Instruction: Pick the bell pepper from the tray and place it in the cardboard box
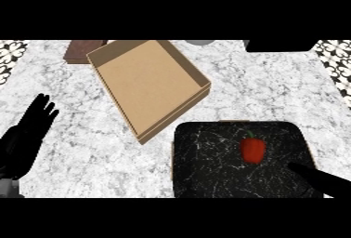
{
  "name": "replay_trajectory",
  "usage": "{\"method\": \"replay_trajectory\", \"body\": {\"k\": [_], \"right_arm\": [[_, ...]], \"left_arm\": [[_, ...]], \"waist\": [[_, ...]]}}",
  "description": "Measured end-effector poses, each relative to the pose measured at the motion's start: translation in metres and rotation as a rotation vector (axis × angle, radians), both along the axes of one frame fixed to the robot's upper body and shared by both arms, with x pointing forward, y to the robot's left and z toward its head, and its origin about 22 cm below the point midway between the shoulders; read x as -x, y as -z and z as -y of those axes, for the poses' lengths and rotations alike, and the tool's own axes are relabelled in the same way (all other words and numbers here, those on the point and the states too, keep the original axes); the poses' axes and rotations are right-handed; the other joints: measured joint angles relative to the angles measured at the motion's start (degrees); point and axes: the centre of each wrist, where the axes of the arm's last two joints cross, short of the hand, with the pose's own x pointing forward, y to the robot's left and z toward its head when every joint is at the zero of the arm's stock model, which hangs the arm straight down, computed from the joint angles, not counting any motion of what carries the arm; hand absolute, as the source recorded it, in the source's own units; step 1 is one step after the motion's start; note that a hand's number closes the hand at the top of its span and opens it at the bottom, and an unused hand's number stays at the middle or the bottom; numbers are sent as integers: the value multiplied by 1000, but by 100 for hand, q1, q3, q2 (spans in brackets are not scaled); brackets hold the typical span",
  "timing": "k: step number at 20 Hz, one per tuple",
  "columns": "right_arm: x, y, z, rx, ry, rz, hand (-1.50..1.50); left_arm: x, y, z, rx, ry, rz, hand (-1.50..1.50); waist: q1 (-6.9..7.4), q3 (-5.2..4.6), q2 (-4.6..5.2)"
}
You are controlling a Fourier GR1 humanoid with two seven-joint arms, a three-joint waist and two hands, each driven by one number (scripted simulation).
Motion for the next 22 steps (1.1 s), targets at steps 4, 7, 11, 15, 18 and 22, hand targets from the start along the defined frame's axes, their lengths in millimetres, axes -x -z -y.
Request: {"method": "replay_trajectory", "body": {"k": [4, 7, 11, 15, 18, 22], "right_arm": [[16, -6, 7, 206, 2, -200, -150], [21, -19, 11, 349, 24, -353, -150], [19, -39, 3, 490, 67, -553, -150], [14, -57, -17, 562, 92, -730, -150], [6, -68, -34, 575, 109, -835, -150], [-9, -75, -55, 551, 77, -924, -150]], "left_arm": [[-2, -1, 3, 4, 4, 2, 0], [-4, -4, 6, 7, 14, 4, 0], [-10, -11, 14, 8, 40, 11, 0], [-15, -12, 18, 7, 64, 12, 0], [-17, -13, 18, 8, 71, 13, 0], [-18, -8, 20, 12, 70, 11, 0]], "waist": [[23, -25, 17], [75, -37, 36], [196, -38, 63], [322, -30, 87], [367, -21, 87], [358, -11, 82]]}}
